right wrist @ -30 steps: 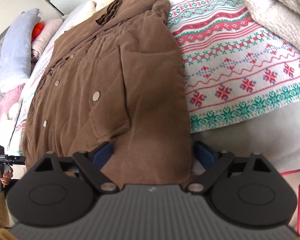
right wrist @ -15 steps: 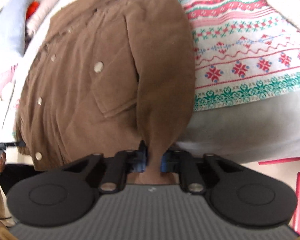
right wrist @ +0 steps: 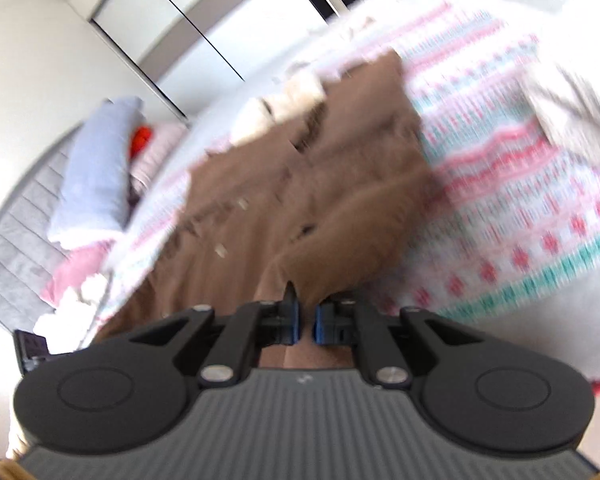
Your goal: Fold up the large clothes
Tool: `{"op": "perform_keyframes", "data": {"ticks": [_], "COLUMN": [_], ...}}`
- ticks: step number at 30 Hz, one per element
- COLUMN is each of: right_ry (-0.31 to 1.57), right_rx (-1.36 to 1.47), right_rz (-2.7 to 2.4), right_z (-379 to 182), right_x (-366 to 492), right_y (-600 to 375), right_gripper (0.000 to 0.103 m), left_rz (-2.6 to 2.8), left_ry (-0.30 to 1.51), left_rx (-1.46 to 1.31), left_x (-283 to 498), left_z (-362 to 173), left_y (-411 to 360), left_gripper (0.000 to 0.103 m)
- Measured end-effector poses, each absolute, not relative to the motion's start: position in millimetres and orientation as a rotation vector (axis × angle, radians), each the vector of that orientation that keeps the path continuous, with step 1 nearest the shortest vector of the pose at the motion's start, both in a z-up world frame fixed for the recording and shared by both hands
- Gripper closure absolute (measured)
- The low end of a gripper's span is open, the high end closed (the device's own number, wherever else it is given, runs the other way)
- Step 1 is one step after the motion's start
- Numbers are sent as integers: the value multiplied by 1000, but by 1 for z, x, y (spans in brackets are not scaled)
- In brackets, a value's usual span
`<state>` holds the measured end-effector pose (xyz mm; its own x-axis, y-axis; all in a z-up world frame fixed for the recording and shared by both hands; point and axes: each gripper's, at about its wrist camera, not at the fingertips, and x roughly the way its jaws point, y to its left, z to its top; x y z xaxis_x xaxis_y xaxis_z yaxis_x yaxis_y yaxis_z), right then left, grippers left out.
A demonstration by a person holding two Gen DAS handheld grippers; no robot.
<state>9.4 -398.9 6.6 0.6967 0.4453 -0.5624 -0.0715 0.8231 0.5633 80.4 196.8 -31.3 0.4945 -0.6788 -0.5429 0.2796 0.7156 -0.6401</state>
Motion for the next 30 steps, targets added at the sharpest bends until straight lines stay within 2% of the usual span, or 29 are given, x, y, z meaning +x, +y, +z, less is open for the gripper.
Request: {"op": "perform_keyframes", "data": {"ticks": [8, 16, 23, 29, 30], "right_ry": [612, 570, 597, 637, 633], "right_rx": [627, 778, 862, 925, 935], "right_rz": [323, 201, 21, -70, -73], "right_z": [38, 40, 14, -41, -51], "right_x": [54, 139, 217, 264, 264], "right_y": [-402, -416, -431, -443, -444], "right_gripper": [97, 97, 96, 91, 91], "left_rz": [-661, -526, -329, -195, -180], "left_ry": [670, 623, 653, 679, 660], "left_rx": [-587, -741, -819, -800, -793], "left_x": [120, 219, 307, 345, 341], "left_z": [16, 33, 0, -50, -57], "left_y": [198, 203, 201, 202, 203], "left_gripper": [81, 81, 80, 72, 68]}}
